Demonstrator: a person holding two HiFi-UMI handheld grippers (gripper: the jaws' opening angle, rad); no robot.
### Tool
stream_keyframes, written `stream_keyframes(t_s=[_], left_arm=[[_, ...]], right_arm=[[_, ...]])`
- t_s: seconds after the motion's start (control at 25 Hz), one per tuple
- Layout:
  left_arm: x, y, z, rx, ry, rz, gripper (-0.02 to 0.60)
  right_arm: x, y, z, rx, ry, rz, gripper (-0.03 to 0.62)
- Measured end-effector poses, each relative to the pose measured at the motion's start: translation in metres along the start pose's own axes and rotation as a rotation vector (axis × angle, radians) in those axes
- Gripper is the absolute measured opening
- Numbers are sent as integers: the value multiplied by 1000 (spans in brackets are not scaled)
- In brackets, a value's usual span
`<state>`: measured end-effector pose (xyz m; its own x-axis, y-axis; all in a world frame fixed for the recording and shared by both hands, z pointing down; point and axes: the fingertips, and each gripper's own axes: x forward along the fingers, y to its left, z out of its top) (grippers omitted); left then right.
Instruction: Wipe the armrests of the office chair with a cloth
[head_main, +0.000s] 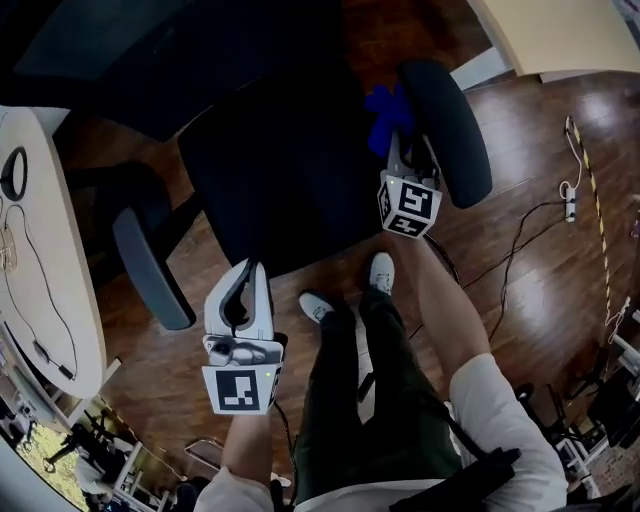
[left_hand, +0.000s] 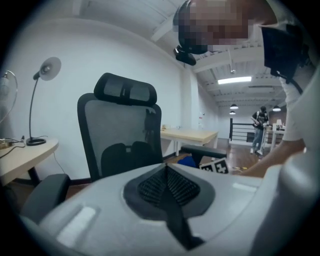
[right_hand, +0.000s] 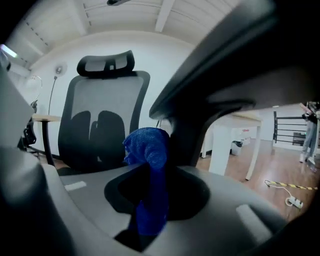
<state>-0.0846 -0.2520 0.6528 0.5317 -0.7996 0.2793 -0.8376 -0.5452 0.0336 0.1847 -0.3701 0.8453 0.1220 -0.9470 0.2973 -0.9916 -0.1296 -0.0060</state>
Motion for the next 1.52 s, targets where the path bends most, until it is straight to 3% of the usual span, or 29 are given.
stream_keyframes(t_s=[0.2,0.32,0.48,0.64,0.76,0.92,1.16,1.4,1.52], left_arm=[[-13,5,-29,-8,44,54,0],[-24,12,-44,-16,73,77,0],[-36,27,-11,-38,16,147,0],[-72,26,74,-62,-74,170,0],[-93,31,146,-11,-130,198,0],[-138,20,219,16,-141,215,0],[-215,-24,295,54,-215,244,0],[-293,-105,320,59,-276,329,0],[-330,-155,323,45,-269,318,0]], right_arm=[[42,0,-100,-60,285,45,89],[45,4,-101,-111,294,98,89],[-30,54,-11,-56,134,328,89],[-161,79,165,7,-101,540,89],[-221,73,298,1,-258,594,89],[-290,62,403,-16,-326,642,91],[-380,41,450,-3,-339,709,91],[-465,-3,462,-26,-370,822,92],[-510,-25,464,-35,-390,837,92]])
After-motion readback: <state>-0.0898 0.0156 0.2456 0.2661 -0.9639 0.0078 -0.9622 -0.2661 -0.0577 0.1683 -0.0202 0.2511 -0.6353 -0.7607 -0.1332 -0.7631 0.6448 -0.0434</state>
